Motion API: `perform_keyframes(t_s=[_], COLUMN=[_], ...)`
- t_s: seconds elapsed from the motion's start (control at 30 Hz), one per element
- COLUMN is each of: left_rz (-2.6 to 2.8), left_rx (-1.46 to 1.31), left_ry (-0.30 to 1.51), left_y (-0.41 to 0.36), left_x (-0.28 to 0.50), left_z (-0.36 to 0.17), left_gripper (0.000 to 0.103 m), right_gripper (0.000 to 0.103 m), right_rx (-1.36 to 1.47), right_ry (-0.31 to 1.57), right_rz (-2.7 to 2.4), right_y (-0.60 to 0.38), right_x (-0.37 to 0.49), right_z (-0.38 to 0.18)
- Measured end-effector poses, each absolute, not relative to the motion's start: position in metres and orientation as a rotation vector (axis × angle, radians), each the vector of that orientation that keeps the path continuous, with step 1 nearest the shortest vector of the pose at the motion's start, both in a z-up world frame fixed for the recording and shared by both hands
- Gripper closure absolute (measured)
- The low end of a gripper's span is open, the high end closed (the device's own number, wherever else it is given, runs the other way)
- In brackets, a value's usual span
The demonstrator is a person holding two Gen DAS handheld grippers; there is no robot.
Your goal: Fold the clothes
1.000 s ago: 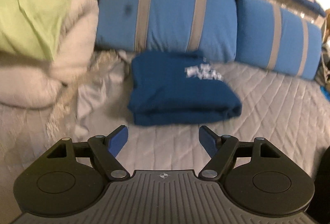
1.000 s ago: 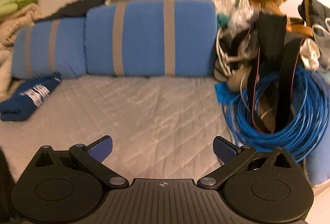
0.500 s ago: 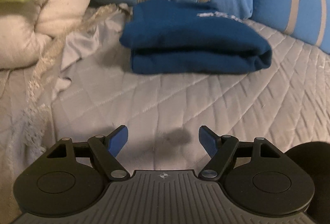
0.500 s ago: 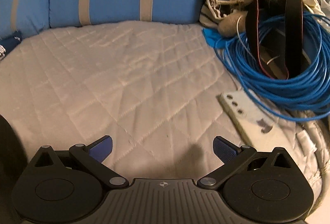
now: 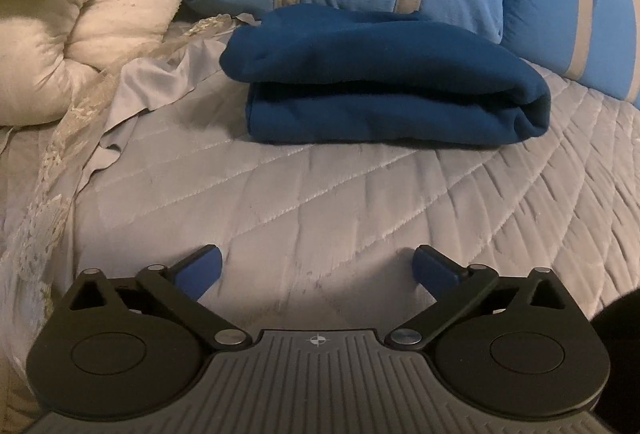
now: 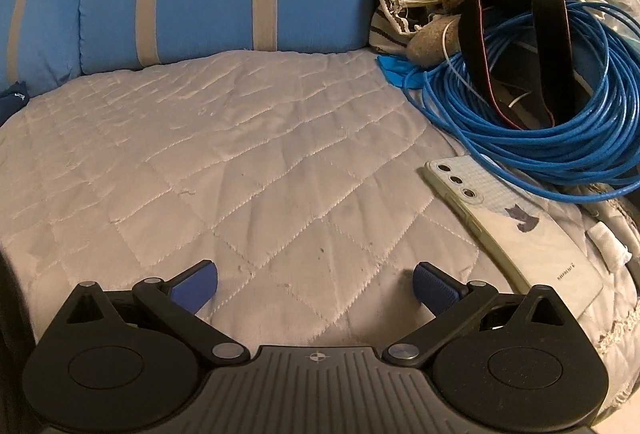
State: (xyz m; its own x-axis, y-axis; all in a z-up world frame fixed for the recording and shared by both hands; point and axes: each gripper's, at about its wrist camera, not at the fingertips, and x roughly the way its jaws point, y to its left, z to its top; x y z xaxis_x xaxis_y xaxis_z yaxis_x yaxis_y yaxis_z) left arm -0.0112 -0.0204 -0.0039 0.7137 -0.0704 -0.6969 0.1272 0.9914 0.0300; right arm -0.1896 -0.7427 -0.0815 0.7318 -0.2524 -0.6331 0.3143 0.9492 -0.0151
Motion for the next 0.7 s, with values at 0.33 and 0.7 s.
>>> perform_keyframes(t_s=[0.33, 0.7], left_rz=[-0.112, -0.094], left_rx=[0.082, 0.096], left_ry=[0.772, 0.787], left_y=[-0.023, -0.026], left_x=[0.021, 0.058], left_z=[-0.006, -0.009], left_gripper=[0.0, 0.0], right_gripper=[0.0, 0.0], right_rx=[0.101, 0.135], right_ry=[0.676, 0.683], right_rz=[-0.37, -0.391], right_y=[-0.746, -0.76], right_x=[-0.151, -0.115], right_z=[-0.08, -0.077])
